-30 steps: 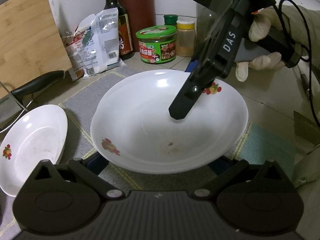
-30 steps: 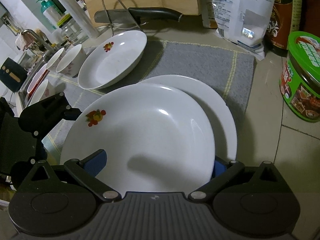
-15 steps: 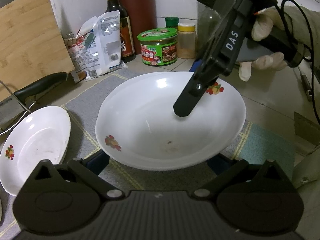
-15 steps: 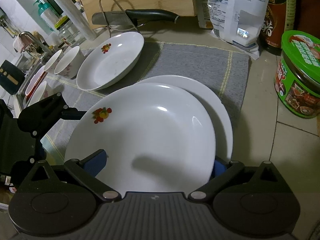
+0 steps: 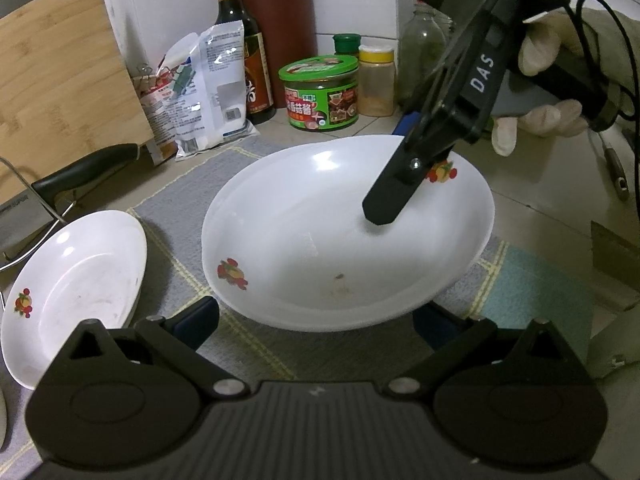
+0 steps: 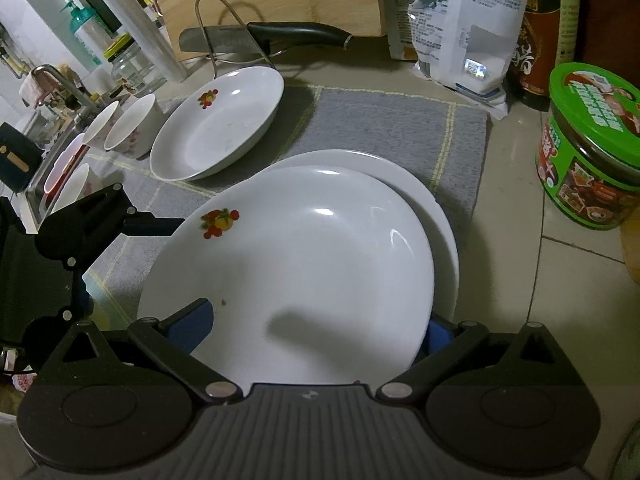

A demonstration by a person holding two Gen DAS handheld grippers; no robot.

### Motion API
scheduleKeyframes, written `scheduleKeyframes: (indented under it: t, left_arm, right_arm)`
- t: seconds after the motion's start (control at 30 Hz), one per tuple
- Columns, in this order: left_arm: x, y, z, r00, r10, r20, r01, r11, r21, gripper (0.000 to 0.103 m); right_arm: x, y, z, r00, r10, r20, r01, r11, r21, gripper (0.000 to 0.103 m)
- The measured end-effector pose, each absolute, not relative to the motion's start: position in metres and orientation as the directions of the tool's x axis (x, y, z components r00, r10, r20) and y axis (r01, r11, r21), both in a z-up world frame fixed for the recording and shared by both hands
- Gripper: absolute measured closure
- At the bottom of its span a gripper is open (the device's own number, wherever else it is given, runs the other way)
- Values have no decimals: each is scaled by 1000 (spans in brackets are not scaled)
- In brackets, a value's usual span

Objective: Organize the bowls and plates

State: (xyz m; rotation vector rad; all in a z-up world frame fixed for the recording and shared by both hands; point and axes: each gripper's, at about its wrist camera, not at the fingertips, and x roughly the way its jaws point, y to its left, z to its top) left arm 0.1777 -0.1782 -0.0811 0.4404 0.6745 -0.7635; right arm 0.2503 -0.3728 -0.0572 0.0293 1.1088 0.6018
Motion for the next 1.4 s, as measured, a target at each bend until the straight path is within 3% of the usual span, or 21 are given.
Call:
scheduleKeyframes:
  t: [1.07, 1.4]
  left_arm:
    - [175, -176, -82, 541, -497, -678, 740, 664, 103, 1]
    - [171, -172, -78, 569, -490, -661, 714, 693, 100, 1]
  right_arm:
    - [228, -365, -45, 369, 324, -871, -402, 901, 165, 0]
    - [217, -359, -32, 461, 278, -843, -429, 901, 63, 0]
